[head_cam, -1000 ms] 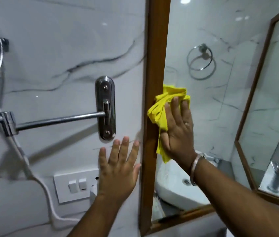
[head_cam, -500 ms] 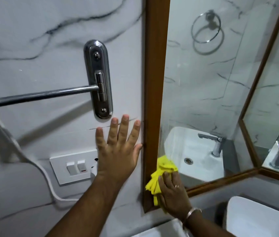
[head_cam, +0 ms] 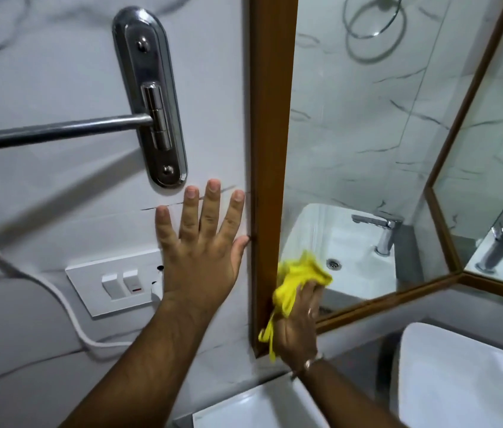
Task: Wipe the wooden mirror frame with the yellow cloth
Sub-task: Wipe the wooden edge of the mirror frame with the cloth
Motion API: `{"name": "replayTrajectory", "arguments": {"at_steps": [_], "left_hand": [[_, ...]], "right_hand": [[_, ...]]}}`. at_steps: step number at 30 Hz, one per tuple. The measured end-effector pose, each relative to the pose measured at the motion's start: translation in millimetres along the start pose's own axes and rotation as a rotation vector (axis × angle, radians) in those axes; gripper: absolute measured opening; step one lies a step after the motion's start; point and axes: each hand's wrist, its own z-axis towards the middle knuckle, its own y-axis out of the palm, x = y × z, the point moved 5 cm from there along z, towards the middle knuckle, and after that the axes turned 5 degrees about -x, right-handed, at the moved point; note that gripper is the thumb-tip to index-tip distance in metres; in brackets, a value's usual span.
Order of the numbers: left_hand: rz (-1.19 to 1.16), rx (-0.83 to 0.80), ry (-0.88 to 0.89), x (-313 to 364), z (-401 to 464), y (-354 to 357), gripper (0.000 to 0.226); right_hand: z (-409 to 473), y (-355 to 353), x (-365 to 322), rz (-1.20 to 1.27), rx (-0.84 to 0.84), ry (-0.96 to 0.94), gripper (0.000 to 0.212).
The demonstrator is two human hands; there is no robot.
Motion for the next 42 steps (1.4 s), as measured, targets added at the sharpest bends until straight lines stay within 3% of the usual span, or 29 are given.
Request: {"name": "replayTrajectory", "arguments": {"at_steps": [3,4,8,12,15,18,21,24,25,27,30,32,38,39,41,42], "left_hand": [[0.006,-0.005,0.001,0,1,-2,0.077],[0.004,0.007,-0.002,2,2,-4,0.076],[-0.114,0.045,-0.072,23,7,-8,0.076],[-0.078,0.082,-0.125,31,12,-2,0.079],[-0.069,0.103,-0.117,31,10,4,0.079],[-0.083,0.106,-0.111,32,13,10,0.079],[-0.078,0.106,-0.106,33,14,10,0.079],[-0.069,0.099,-0.103,34,13,9,0.078],[-0.067,0.094,-0.101,34,14,9,0.078],[-0.069,0.082,-0.103,33,15,9,0.078],[-0.064,0.074,-0.099,32,14,7,0.078],[-0.051,0.078,-0.091,31,12,6,0.078],[-0.05,0.108,-0.073,30,12,8,0.079],[-0.054,0.112,-0.073,30,12,8,0.078],[-0.06,0.124,-0.076,30,10,10,0.078],[-0.059,0.134,-0.078,31,10,12,0.078]], "right_hand": [[-50,37,20,0.4,0.019,0.565,0.088],[-55,43,19,0.45,0.076,0.647,0.084],[-47,41,13,0.493,0.217,0.748,0.08],[-27,29,33,0.569,0.321,0.822,0.077],[2,-14,95,0.676,0.49,0.903,0.053],[54,-85,165,0.698,0.479,0.982,0.048],[81,-132,199,0.624,0.811,0.937,0.043],[59,-96,178,0.66,0.607,1.075,0.051],[43,-76,164,0.65,0.637,1.094,0.051],[14,-32,117,0.636,0.683,1.088,0.052],[-14,23,29,0.712,0.496,1.109,0.064],[-22,32,13,0.703,0.428,1.043,0.067],[31,-53,120,0.638,0.617,0.958,0.051],[50,-74,141,0.577,0.688,0.968,0.048],[81,-119,180,0.491,0.99,0.881,0.043],[91,-136,201,0.484,1.045,0.884,0.037]]}}
